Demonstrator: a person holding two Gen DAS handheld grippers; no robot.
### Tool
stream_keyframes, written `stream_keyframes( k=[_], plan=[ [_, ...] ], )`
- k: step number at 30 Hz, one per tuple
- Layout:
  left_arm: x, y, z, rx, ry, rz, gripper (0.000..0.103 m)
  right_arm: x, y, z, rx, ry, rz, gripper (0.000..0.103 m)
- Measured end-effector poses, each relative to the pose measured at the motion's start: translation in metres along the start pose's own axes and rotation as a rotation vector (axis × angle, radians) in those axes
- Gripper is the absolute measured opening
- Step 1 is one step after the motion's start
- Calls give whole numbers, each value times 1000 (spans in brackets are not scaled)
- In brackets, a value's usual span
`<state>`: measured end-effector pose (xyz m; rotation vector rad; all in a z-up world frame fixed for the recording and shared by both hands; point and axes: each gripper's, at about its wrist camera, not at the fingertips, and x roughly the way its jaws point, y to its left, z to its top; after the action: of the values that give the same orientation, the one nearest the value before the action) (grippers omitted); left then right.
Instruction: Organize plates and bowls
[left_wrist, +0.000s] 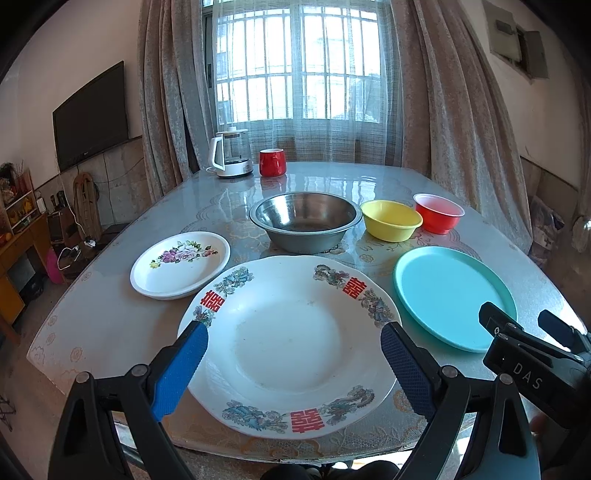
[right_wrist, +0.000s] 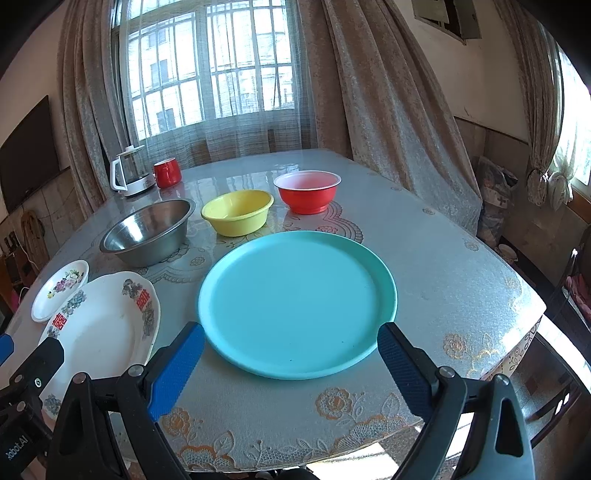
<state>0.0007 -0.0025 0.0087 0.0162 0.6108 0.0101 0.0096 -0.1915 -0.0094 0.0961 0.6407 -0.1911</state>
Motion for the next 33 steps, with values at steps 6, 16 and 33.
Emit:
stream_keyframes(
  k=[6,16,33],
  plan=[
    [0,-2,0,4,1,-3,95,1,-2,0,8,1,0,96],
    [0,-7,0,15,-4,-4,95,1,-4,-1,11,-4,-1,96],
    [2,-15,0,40,12,-20,95,4,-13,-3,31,8,15,96]
  ],
)
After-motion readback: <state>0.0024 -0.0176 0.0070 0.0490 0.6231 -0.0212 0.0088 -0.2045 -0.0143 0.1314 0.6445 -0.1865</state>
